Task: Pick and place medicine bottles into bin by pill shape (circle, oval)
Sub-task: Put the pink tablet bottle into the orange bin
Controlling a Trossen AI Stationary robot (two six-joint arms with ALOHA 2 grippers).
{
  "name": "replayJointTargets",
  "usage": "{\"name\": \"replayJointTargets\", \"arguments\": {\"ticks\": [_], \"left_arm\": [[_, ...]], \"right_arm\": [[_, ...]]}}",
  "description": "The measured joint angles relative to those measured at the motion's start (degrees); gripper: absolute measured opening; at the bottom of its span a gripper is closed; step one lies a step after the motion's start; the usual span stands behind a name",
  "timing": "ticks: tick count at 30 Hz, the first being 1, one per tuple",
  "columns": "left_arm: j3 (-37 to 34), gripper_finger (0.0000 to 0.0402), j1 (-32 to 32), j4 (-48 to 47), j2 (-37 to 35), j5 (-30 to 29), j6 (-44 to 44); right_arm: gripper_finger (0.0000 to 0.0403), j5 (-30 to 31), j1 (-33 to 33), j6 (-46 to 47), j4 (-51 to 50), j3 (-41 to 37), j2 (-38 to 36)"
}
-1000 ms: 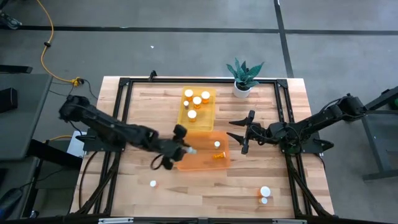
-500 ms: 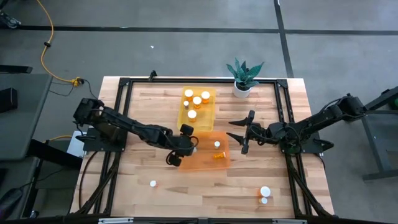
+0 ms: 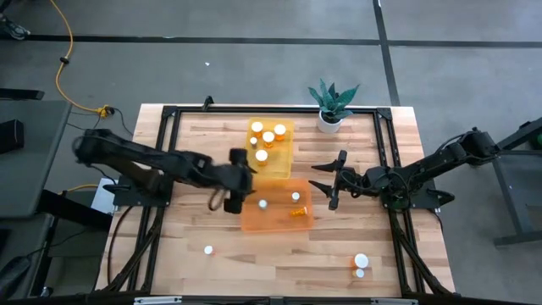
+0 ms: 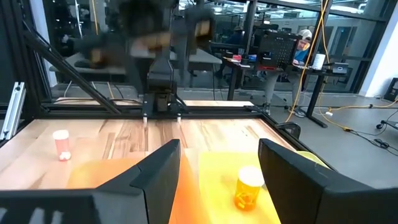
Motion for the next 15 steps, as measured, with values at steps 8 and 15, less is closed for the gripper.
{"name": "replayJointTargets", "arguments": {"ticks": [8,15], "left_arm": [[-10.7,0.0236,2.9,17.4,-19.5,3.6,-2.5],[-24.0,0.0222,-3.0,22.2,-28.8,14.3,-16.4]], "right_arm": [[0.0211,-0.1,0.0,1.9,-0.5,0.0,0.0],[0.0211,-0.2,0.0,1.9,-0.4,0.0,0.0]]}}
